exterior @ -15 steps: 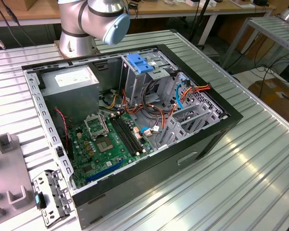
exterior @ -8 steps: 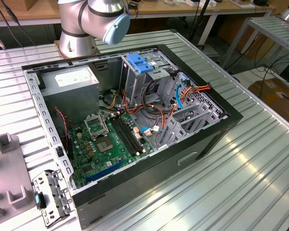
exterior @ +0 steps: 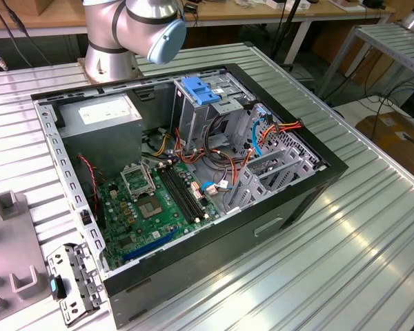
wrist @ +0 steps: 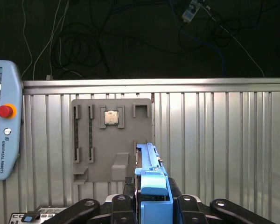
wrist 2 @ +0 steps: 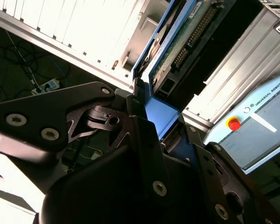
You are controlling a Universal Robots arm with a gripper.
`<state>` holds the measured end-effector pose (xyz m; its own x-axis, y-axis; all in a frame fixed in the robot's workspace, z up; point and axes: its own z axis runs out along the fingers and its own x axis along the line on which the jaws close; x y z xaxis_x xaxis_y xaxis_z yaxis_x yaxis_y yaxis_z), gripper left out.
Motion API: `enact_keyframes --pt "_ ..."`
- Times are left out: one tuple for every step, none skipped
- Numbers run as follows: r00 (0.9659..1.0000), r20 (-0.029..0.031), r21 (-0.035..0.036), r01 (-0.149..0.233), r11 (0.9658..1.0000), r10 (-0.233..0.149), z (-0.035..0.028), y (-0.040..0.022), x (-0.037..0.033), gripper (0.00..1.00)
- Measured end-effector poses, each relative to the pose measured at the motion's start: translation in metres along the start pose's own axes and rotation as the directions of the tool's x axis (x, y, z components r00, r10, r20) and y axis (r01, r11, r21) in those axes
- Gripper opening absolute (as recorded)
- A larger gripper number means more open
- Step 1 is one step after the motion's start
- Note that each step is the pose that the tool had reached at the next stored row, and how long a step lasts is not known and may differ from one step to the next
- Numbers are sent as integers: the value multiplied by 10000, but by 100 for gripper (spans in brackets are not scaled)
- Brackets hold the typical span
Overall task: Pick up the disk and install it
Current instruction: 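Pick up the disk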
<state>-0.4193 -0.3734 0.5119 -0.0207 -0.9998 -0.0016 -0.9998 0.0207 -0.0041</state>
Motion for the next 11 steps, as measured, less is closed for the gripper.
enact_keyframes --pt "10000 -2 -2 2 10000 -2 -1 -10 0 37" --pt "10000 -2 -1 2 10000 -2 -1 -20 0 37" --pt "10000 -1 0 1 10000 -1 0 -62 -1 37" --pt "10000 -1 0 1 10000 -1 1 -88 -2 37" --pt "10000 -1 0 1 10000 -1 1 -121 -2 37" --pt "10000 -1 -1 0 10000 0 3 -182 -4 37" --pt "10000 -1 0 1 10000 -1 5 -255 -5 37" --pt "10000 0 0 1 10000 -1 6 -312 -6 37" --pt "10000 0 0 1 10000 -1 7 -351 -6 37" --pt "10000 -1 -1 0 10000 0 8 -416 -8 37" --pt "10000 -1 -1 0 10000 0 9 -458 -9 37"
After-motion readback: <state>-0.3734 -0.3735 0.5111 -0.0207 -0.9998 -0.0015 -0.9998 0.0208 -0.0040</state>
